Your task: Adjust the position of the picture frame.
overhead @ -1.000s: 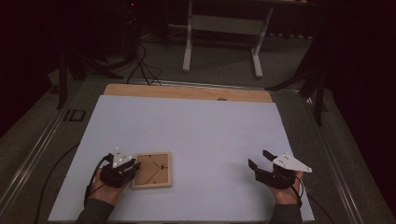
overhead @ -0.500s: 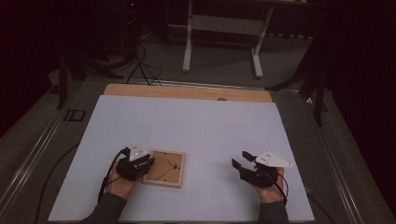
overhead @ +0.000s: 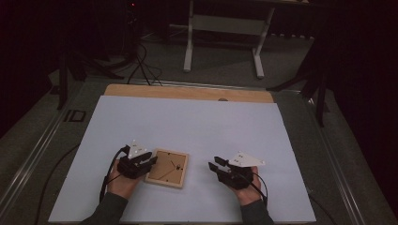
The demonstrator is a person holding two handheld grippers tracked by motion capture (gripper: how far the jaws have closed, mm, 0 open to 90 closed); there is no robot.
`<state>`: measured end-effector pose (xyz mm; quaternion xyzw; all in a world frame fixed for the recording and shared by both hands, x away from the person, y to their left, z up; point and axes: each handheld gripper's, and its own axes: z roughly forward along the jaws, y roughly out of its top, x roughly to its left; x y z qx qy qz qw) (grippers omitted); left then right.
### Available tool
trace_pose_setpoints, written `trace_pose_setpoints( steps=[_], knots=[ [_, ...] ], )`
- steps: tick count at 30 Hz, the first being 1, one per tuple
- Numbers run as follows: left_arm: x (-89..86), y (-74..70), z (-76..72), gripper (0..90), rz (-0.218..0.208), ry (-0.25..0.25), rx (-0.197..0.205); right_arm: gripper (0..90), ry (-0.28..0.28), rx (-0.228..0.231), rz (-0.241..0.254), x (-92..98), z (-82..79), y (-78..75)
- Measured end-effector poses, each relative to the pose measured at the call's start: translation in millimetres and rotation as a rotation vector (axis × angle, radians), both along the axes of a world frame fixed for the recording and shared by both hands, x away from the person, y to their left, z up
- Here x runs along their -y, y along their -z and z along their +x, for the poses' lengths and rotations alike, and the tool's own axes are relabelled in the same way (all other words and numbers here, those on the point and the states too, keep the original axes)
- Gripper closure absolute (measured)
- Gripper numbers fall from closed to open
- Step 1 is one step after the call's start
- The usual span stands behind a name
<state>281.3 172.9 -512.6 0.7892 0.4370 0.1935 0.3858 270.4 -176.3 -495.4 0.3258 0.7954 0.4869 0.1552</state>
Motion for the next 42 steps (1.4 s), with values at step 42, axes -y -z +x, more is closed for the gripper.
trace_pose_setpoints(
  steps=[42],
  knots=[
    [7.3, 11.6, -0.1, 89.7, 0.041, 0.045, -0.039, 89.8, -0.328, -0.027, -0.189, -94.5, -32.8, 29.3]
  ],
)
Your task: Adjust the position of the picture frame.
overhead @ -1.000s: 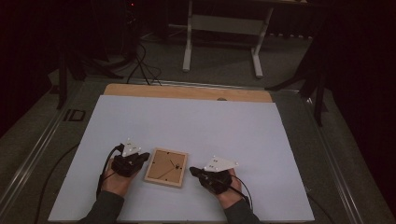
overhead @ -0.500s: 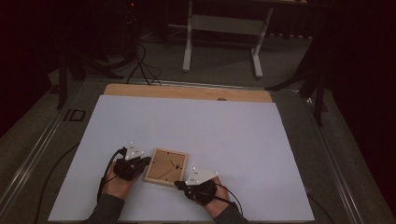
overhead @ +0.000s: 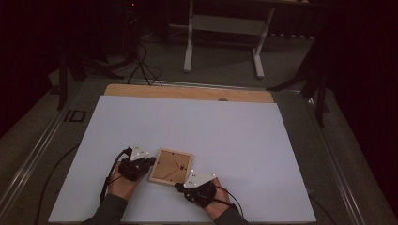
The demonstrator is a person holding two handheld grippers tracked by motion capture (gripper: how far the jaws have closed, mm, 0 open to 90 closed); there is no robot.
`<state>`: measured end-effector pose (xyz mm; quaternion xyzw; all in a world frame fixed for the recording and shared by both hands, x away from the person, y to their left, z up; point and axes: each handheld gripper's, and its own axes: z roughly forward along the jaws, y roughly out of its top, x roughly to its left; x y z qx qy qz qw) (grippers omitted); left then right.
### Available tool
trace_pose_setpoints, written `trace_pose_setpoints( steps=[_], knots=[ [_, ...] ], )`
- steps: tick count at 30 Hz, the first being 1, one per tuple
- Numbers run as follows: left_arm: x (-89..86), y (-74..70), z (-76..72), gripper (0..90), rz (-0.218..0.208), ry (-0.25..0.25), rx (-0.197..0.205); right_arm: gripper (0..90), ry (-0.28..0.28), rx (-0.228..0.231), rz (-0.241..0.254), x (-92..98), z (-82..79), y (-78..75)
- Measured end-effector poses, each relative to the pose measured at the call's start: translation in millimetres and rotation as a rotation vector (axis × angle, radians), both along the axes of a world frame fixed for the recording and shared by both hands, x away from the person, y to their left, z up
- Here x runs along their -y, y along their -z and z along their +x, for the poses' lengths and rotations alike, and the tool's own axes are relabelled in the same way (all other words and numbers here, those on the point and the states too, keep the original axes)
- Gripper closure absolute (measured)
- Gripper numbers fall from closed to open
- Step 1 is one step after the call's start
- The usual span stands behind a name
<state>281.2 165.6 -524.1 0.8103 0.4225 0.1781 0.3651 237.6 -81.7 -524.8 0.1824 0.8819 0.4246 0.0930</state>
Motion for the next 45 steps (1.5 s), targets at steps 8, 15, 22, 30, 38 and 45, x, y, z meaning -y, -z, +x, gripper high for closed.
trace_pose_setpoints(
  steps=[8, 15, 22, 30, 38, 45],
  knots=[
    [17.5, 2.8, -1.1, 89.7, 0.014, 0.070, 0.004, 89.8, 0.028, 0.001, 0.004, 5.0, 5.8, 2.5],
    [18.7, 3.8, 0.4, 89.6, -0.001, 0.064, -0.006, 89.8, 0.037, -0.002, 0.006, 6.2, 7.6, 3.6],
    [23.5, 5.3, 1.7, 89.6, -0.005, 0.060, -0.006, 89.8, 0.084, -0.002, 0.009, 8.2, 17.7, 4.6],
    [29.3, 9.0, 2.7, 89.5, 0.012, 0.063, -0.008, 89.8, 0.129, -0.004, 0.019, 13.0, 30.2, 5.3],
    [34.3, 12.5, 15.2, 89.5, -0.012, 0.046, -0.016, 89.8, 0.143, -0.010, 0.023, 10.5, 41.7, 6.7],
    [37.0, 15.0, 17.6, 89.4, -0.010, 0.043, -0.034, 89.8, 0.146, -0.001, 0.014, 6.9, 49.3, 6.3]
  ],
)
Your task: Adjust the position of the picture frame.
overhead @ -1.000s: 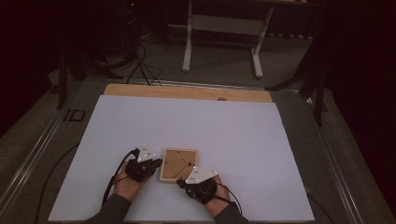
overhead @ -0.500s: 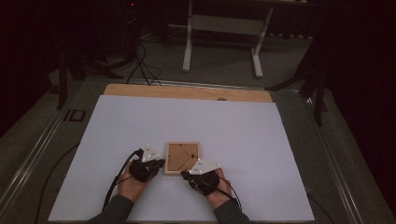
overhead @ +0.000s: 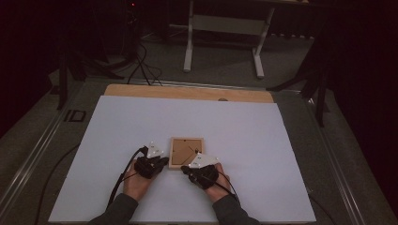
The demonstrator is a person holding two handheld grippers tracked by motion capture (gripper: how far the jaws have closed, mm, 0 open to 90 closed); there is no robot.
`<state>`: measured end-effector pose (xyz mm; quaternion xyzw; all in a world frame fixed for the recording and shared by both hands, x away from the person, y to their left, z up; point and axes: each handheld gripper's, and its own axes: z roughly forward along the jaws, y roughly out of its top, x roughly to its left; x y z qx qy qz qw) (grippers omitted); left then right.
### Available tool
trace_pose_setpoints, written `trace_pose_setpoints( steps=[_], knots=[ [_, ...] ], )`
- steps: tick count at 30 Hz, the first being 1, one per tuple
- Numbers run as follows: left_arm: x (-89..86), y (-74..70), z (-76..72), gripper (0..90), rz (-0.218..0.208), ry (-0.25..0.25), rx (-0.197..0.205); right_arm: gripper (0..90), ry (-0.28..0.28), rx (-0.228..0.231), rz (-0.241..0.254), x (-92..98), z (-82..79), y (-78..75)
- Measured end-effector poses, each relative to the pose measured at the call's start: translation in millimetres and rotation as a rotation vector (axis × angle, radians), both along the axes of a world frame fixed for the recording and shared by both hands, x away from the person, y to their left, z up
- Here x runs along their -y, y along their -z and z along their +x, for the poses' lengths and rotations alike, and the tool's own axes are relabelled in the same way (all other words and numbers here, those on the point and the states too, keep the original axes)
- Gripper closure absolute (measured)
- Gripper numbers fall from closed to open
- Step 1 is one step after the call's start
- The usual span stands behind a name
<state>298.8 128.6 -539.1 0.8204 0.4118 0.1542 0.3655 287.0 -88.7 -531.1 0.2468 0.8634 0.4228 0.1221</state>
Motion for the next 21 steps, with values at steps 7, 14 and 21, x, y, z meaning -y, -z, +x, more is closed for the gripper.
trace_pose_setpoints(
  steps=[7, 14, 21],
  knots=[
    [2.1, -1.0, -4.1, 89.4, 0.021, 0.008, 0.002, 89.8, 0.009, 0.001, 0.001, 1.0, 3.0, -2.5],
    [0.3, -3.7, -5.5, 89.1, -0.003, 0.005, 0.005, 89.8, 0.027, 0.000, 0.047, 12.9, 2.1, -11.5],
    [-4.1, -12.2, -15.0, 87.5, -0.007, 0.009, 0.023, 89.8, 0.112, 0.019, 0.086, 44.8, 6.6, -21.6]
  ],
)
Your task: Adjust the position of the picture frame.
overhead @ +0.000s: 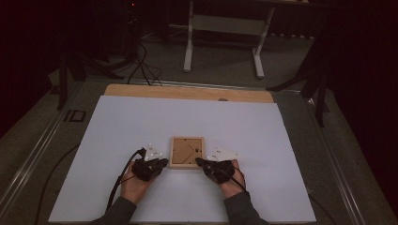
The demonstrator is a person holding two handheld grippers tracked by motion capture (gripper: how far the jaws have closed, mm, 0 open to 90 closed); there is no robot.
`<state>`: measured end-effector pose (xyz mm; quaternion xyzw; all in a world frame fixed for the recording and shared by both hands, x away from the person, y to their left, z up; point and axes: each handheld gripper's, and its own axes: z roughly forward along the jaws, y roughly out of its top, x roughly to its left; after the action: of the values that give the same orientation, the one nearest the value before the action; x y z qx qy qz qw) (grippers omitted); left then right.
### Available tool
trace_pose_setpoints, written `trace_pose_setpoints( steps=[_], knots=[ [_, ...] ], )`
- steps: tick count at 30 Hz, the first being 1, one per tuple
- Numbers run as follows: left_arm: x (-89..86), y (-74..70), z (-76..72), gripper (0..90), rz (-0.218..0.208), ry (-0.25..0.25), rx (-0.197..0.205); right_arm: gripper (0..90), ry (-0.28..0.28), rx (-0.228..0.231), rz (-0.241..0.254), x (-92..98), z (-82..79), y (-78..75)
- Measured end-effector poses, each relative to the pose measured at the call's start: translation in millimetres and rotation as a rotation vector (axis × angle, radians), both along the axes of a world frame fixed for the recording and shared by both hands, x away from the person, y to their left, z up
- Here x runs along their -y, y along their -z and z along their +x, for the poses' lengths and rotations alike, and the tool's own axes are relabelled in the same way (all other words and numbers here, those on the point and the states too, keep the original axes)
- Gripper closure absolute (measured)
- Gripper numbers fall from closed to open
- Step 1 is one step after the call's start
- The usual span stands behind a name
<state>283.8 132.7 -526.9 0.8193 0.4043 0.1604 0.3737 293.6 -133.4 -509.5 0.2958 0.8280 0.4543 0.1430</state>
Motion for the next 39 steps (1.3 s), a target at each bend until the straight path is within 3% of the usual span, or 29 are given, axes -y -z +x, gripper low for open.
trace_pose_setpoints(
  steps=[7, 10, 14, 21, 25, 27, 28, 31, 34, 39],
  knots=[
    [1.6, -5.5, -13.6, 89.4, -0.005, 0.058, -0.011, 89.8, 0.051, -0.012, 0.000, 14.8, 5.2, 1.0],
    [5.8, -2.7, -14.7, 89.3, 0.012, 0.072, -0.020, 89.8, 0.057, -0.027, -0.005, 17.6, 7.1, 3.1],
    [8.2, -0.1, -15.3, 89.3, 0.022, 0.086, -0.032, 89.8, 0.036, -0.051, 0.013, 20.0, 7.8, 3.1],
    [11.4, 3.6, -12.1, 89.3, 0.040, 0.095, -0.038, 89.8, 0.027, -0.053, 0.007, 19.4, 6.7, 2.6],
    [9.2, 2.6, -13.1, 89.1, 0.061, 0.085, -0.032, 89.7, -0.030, -0.076, 0.042, 19.3, 4.7, 1.2],
    [7.1, 2.4, -12.1, 89.2, 0.052, 0.078, -0.032, 89.7, -0.058, -0.076, 0.043, 18.3, 2.8, 0.9],
    [6.6, 2.5, -11.3, 89.2, 0.052, 0.079, -0.034, 89.8, -0.093, -0.080, 0.029, 14.9, 0.0, 2.3],
    [6.2, 3.8, -9.0, 89.2, 0.050, 0.079, -0.038, 89.7, -0.118, -0.099, 0.006, 9.8, -2.3, 6.8],
    [7.3, 6.0, -7.0, 89.2, 0.049, 0.081, -0.042, 89.7, -0.122, -0.104, -0.039, 6.2, -1.9, 11.0],
    [9.4, 6.6, -5.7, 89.0, 0.052, 0.084, -0.040, 89.8, -0.109, -0.115, -0.057, 6.6, -0.1, 15.2]
  ],
)
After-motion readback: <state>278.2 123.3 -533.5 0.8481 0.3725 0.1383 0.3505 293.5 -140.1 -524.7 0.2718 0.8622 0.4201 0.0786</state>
